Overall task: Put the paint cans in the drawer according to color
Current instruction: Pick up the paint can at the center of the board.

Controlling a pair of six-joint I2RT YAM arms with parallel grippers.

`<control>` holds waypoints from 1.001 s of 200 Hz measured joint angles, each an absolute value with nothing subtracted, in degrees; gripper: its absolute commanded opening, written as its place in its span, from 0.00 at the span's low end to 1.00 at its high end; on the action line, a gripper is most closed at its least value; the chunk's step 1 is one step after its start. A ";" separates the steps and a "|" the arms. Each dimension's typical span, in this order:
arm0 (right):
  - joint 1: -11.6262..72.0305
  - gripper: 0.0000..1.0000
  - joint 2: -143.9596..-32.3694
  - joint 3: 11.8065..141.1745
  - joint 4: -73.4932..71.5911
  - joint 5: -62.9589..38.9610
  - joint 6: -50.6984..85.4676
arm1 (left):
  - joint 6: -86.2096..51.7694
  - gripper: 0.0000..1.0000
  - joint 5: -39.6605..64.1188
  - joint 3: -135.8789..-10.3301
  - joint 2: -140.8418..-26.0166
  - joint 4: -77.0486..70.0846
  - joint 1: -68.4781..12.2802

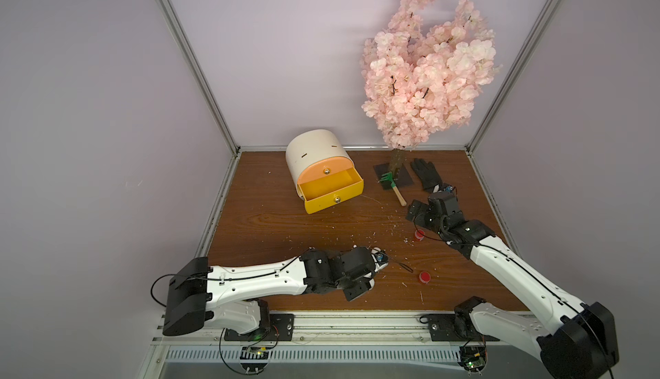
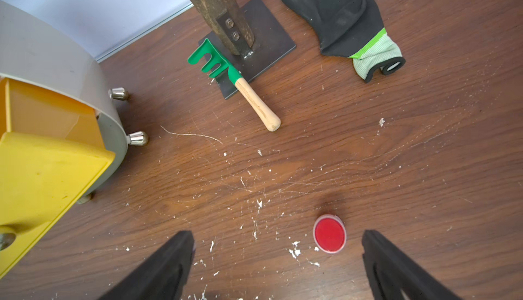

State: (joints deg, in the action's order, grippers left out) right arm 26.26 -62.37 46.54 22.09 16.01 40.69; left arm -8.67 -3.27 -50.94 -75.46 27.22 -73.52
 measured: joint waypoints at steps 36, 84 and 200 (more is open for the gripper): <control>25.61 0.98 -61.93 46.26 21.91 15.33 40.66 | -7.18 0.55 -3.55 -49.54 -80.31 22.13 -73.87; 25.12 0.98 -58.96 44.27 21.74 14.66 40.71 | -6.17 0.56 -2.79 -49.32 -86.04 17.82 -73.87; 24.93 0.96 -55.37 44.01 21.65 14.66 40.71 | -5.21 0.29 -5.56 -48.47 -91.50 14.24 -73.89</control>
